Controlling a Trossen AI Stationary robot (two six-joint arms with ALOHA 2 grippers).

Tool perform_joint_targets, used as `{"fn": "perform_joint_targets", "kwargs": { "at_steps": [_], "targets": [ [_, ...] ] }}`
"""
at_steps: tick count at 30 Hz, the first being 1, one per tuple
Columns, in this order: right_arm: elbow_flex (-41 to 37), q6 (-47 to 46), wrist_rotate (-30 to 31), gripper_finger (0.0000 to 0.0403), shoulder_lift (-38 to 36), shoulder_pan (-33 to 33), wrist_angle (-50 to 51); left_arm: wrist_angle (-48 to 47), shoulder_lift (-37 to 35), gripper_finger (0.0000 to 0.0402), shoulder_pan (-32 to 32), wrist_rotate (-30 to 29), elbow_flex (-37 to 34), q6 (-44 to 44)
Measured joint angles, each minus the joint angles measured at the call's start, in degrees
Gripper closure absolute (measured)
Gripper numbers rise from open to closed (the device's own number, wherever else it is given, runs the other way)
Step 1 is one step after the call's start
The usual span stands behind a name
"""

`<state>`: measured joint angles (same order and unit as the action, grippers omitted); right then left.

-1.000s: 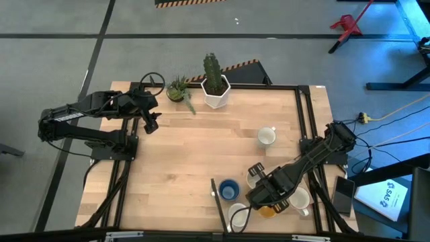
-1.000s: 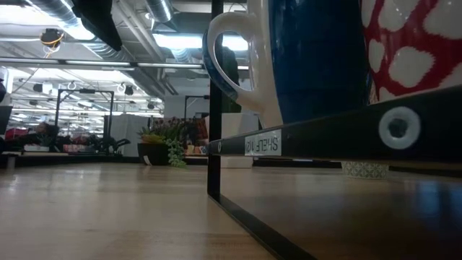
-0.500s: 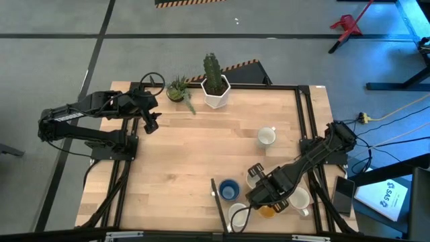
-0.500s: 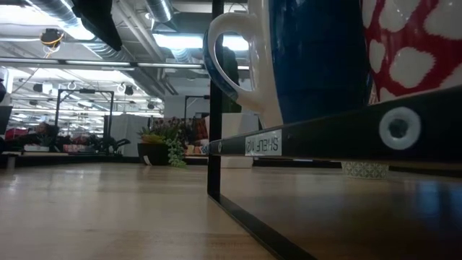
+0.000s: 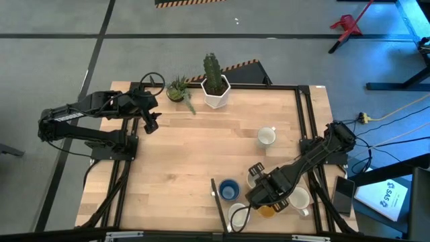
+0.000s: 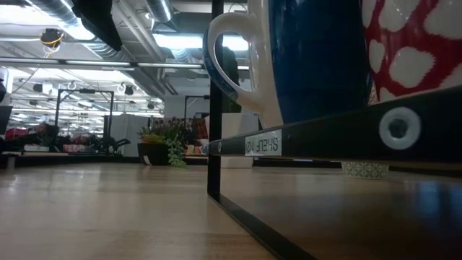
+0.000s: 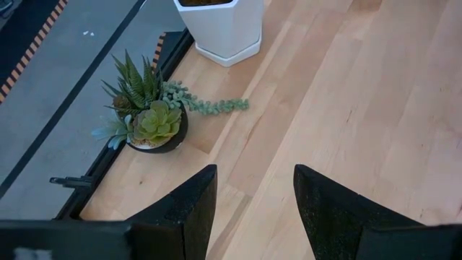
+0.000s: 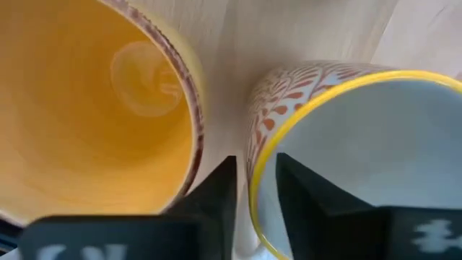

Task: Place coffee mugs
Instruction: Put the orange mug on the shelf, then put the green mug on the shelf

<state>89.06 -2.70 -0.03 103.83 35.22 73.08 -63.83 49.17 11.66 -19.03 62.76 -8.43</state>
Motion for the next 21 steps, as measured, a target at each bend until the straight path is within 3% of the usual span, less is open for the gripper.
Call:
{"fn": "perform_joint_targets", "kwargs": {
  "at_steps": [7,13,21],
  "targets": [
    [1.5,0.0,0.5,0.0270,0.0,0.0,2.5,0.0,0.0,0.0223,0.0,0.0,0.0,0.0],
    [7.5,0.2,1.8,0.0256,-0.1,0.0,7.8,0.0,0.0,0.0223,0.0,0.0,0.0,0.0],
    [18.2,0.1,14.1,0.0256,-0.9,-2.1,16.3,0.0,0.0,0.0223,0.0,0.5,0.0,0.0]
  ]
}}
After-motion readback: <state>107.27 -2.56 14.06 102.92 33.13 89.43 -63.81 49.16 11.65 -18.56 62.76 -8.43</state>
